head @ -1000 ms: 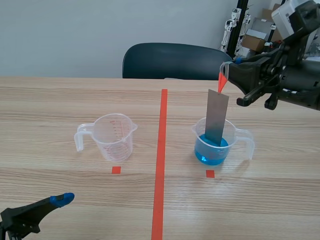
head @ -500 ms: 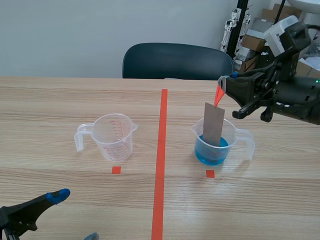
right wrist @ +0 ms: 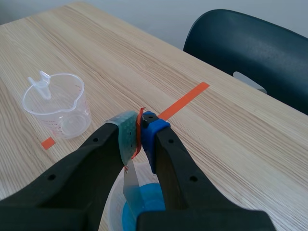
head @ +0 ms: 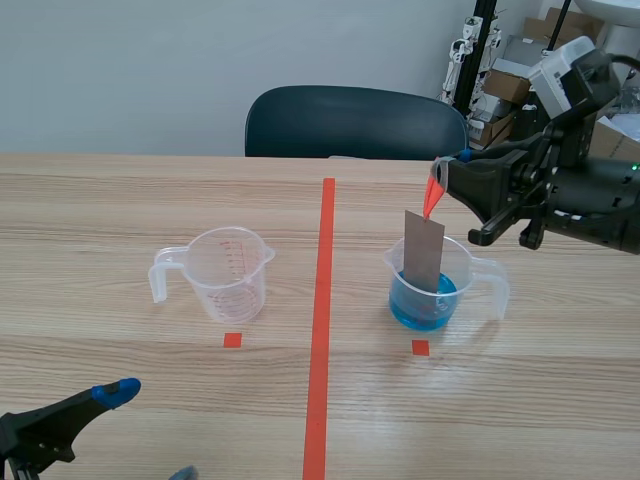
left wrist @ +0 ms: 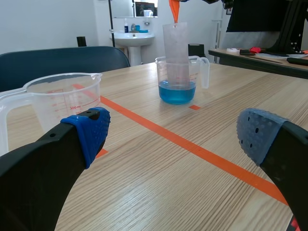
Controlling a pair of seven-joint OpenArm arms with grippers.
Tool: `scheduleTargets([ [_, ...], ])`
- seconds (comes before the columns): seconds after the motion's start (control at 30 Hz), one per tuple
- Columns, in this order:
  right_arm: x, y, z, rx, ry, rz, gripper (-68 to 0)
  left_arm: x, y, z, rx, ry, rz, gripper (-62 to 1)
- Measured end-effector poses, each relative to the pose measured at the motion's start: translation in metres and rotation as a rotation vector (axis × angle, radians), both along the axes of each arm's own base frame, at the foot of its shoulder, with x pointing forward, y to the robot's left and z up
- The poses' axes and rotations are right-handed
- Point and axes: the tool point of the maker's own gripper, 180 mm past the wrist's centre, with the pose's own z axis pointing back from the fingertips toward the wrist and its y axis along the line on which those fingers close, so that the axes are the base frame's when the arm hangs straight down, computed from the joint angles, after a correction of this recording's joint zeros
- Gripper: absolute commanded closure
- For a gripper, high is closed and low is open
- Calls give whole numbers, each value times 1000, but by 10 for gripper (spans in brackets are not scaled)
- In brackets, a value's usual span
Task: Do the redox reaction experiment. lower the plate into the blue solution
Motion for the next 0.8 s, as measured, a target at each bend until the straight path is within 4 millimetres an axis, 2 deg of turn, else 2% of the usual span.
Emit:
scheduleTargets([
  [0.27,-2,1,7,-14,-17,18,-4,0,0,0,0,0,0,-557],
  [0.53,-4,-7,24,4,-113,28,-4,0,0,0,0,0,0,-557],
  [0.8,-23,-5,13,-28,-153,74,-4,0,0,0,0,0,0,-557],
])
